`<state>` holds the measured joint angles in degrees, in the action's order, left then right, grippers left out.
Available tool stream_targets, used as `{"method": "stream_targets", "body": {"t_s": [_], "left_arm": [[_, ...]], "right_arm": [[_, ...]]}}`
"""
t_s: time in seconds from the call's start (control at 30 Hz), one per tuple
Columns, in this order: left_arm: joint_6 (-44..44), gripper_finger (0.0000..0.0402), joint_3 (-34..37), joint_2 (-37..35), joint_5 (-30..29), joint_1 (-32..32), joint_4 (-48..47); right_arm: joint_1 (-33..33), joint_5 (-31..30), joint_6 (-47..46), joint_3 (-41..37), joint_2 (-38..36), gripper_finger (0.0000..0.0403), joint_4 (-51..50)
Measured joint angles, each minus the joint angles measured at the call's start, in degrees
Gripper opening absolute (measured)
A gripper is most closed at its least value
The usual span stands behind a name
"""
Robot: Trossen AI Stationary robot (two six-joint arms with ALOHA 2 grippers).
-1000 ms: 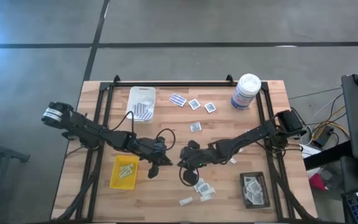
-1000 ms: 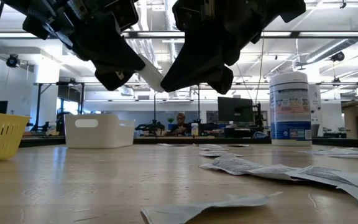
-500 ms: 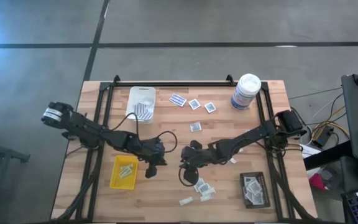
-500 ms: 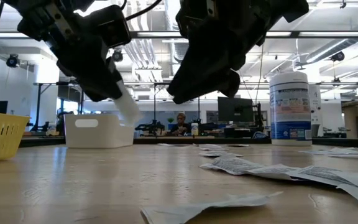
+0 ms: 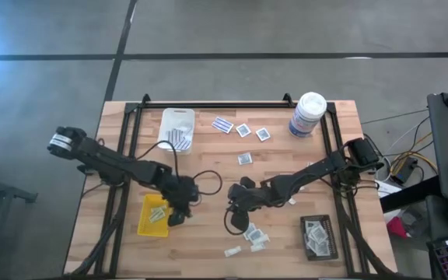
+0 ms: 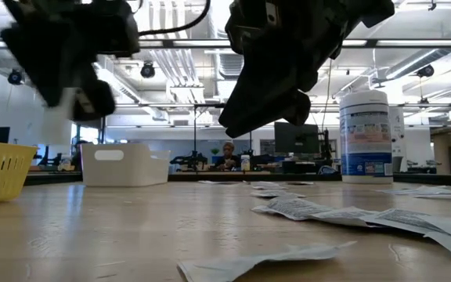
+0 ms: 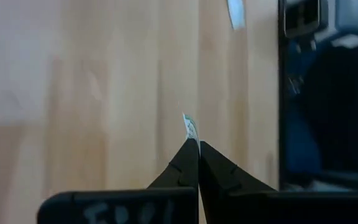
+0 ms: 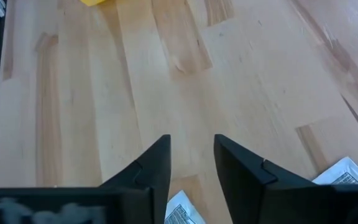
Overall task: Pick & Place First Aid Supplies
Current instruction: Put the green bandage into the yellow bin
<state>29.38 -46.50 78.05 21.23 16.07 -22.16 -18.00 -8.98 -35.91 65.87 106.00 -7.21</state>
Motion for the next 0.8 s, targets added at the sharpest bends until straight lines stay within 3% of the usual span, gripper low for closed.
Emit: {"method": "stream_targets", "body": {"t_s": [0.23, 0.4, 0.5, 0.63, 0.8], "left_arm": [[5.93, 0.0, -1.72, -2.12, 10.22, 1.68, -3.98], [9.97, 0.0, -2.81, -5.67, 12.48, 2.4, -11.1], [11.56, 0.0, -2.89, -8.16, 11.02, 2.58, -18.24], [13.93, 0.0, -2.93, -10.84, 3.9, 2.65, -27.49], [17.42, 0.0, -2.83, -11.94, -3.01, 2.81, -31.7]], "right_arm": [[0.0, -0.03, 2.13, -0.16, 0.02, 0.0106, 0.01], [0.0, -0.05, 2.97, -0.31, 0.02, 0.0098, 0.02], [0.0, -0.05, 3.41, -0.33, 0.02, 0.0094, 0.03], [0.04, -0.1, 4.72, -0.42, 0.02, 0.0089, 0.01], [0.04, -0.19, 7.55, -0.42, 0.02, 0.0084, 0.08]]}}
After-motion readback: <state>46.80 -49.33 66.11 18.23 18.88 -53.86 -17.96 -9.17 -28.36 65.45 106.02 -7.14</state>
